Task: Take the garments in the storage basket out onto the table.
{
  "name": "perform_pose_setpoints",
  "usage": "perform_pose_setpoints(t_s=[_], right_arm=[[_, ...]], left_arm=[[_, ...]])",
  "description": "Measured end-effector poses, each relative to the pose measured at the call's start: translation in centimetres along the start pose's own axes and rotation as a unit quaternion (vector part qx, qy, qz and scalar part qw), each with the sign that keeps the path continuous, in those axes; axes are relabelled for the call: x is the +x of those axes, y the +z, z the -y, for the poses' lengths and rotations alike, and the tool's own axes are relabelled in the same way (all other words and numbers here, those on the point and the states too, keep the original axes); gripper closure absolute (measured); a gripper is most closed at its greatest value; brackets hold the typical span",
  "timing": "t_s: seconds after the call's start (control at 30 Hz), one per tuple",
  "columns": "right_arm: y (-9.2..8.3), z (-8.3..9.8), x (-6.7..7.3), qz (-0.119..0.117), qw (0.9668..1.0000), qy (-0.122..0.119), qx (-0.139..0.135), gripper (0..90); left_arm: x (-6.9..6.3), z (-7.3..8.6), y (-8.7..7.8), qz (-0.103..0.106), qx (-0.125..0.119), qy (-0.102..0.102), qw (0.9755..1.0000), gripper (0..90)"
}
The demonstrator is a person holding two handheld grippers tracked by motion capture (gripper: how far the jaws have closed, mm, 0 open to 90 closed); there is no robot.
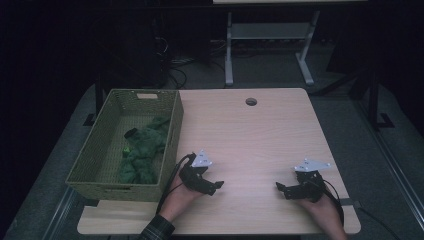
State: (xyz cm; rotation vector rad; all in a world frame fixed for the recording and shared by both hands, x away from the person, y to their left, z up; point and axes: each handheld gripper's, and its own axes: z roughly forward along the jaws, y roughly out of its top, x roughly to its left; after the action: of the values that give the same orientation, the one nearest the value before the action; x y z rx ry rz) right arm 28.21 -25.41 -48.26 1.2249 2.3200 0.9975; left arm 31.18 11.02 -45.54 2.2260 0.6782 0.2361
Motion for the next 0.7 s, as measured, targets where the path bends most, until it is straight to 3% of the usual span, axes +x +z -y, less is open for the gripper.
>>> perform_pose_setpoints(t_s=[0.7], right_arm=[[0.0, 0.0, 0.0, 0.0, 1.0, 0.001, 0.0, 8.0]], left_arm=[[-0.2, -2.7, -2.7, 0.004, -0.002, 0.002, 1.0, 13.5]])
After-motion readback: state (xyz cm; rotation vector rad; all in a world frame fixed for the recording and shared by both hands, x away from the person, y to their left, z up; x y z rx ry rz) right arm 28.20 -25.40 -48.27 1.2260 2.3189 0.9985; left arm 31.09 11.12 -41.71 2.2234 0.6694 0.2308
